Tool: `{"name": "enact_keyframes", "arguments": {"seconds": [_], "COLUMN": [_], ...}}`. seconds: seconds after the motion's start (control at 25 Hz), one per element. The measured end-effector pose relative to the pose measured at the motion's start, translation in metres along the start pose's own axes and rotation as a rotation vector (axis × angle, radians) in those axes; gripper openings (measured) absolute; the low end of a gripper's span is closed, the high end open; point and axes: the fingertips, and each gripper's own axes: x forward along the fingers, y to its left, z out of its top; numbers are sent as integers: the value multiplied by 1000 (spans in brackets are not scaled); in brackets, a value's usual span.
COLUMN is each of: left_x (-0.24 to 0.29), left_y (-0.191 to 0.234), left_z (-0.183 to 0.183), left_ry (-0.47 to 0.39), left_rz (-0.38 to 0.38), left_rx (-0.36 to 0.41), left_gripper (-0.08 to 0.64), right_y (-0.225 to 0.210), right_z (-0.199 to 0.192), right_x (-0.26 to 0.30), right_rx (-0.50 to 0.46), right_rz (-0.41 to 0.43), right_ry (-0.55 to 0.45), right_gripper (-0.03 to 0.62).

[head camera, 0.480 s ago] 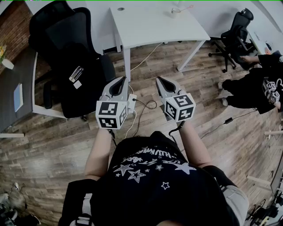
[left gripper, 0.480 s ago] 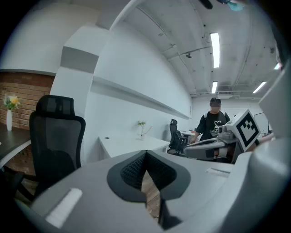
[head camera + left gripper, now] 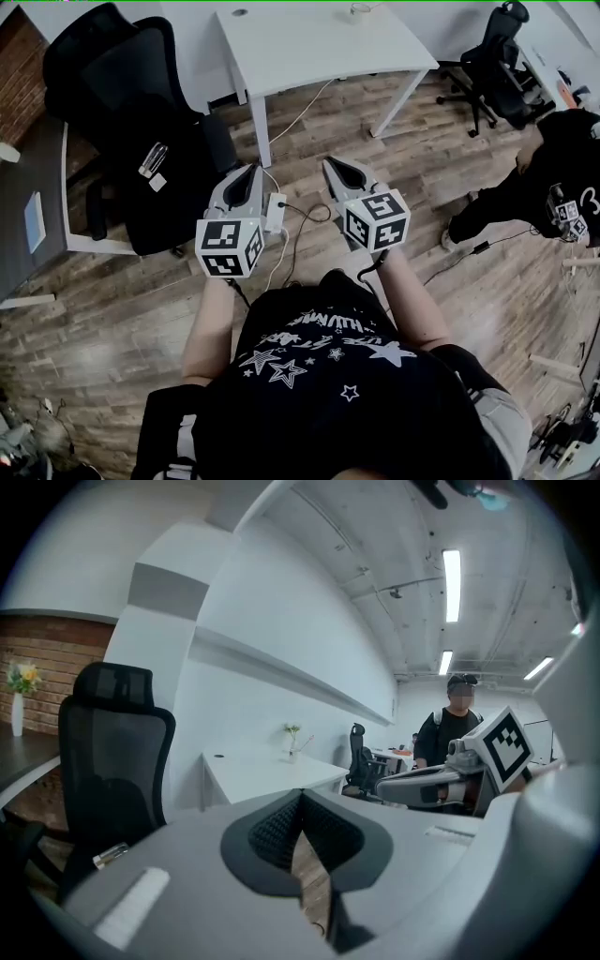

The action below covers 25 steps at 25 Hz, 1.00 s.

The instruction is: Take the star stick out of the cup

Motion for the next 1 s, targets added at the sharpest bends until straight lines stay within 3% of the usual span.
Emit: {"name": "enact_keyframes", "arguments": {"seconds": [0.44, 0.68, 1.0], "left_x": [15, 49, 132], "left_y": [-1, -5, -8], "left_z": [-12, -8, -5], "left_ry": [43, 50, 82], "left_rz": [-36, -56, -9], "left_rx": [-7, -1, 1], "left_gripper": [3, 3, 3], "right_y": [-16, -56, -139], "right_z": [-10, -11, -7], "right_x": [-4, 8, 52], "right_rx": [42, 87, 112], "right_rz": [-47, -81, -42], "right_ry": [4, 4, 27], "right_gripper": [15, 17, 15]}}
